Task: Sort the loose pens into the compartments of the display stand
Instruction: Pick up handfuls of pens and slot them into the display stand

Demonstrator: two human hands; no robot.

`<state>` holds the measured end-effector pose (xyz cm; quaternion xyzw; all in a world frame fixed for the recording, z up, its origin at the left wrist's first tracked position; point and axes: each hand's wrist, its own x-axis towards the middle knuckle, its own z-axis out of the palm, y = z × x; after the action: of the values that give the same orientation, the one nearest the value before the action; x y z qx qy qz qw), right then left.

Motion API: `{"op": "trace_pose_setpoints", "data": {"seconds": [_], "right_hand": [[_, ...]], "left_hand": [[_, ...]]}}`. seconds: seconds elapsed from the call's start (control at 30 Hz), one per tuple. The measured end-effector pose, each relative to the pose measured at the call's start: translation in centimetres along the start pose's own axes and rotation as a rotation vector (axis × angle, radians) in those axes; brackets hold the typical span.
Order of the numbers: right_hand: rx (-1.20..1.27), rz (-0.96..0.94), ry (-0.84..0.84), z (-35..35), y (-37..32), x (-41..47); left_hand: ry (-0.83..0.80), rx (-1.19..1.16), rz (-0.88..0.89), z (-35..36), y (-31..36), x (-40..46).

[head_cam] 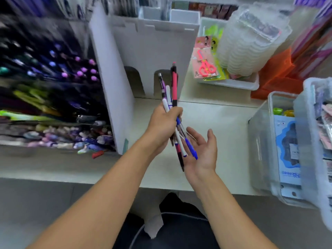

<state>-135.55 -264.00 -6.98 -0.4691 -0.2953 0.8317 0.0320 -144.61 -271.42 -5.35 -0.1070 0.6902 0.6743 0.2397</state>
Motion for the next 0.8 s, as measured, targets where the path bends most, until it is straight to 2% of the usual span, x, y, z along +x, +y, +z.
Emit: {"op": "trace_pose_setpoints", "data": {"seconds": [0.1, 0.17, 0.27, 0.33, 0.43, 0.53, 0.63, 0.73, 0.8], "right_hand": [[-0.395, -0.019, -0.083, 1.1, 0.6, -1.7], [-0.637, 0.085, -0.265, 1.5, 0.6, -3.6], [-0.755, 0.220, -0.503, 2.3, 0.3, -6.3], [-0.857, 0.164, -0.531, 3.7, 0.2, -7.5], [-1.111, -0.031, -0.539, 6.8, 0.5, -8.6], [-1.182, -0.122, -0.659, 9.9, 1.3, -9.4], [-1.126, -0.154, -0.756, 11.9, 2.6, -10.0], [-1.054, -0.214, -0.816, 13.2, 4.0, -10.3], [-1.040, -0.232, -0.829, 14.2, 4.8, -10.7]], "left_hand": [[0.063, -0.083, 0.040, -3.1, 1.3, -2.0], [0.061, -0.104, 0.096, -5.0, 2.3, -3.5], [0.012, -0.091, 0.189, -7.7, 3.6, -5.9], [-0.025, -0.090, 0.253, -9.9, 4.6, -7.3], [0.018, -0.079, 0.313, -13.8, 5.9, -8.5], [0.061, -0.205, 0.387, -18.0, 6.7, -9.3], [0.161, -0.376, 0.412, -22.1, 7.0, -10.0], [0.227, -0.490, 0.342, -25.8, 6.7, -10.3], [0.176, -0.443, 0.258, -27.2, 6.3, -10.6]]}}
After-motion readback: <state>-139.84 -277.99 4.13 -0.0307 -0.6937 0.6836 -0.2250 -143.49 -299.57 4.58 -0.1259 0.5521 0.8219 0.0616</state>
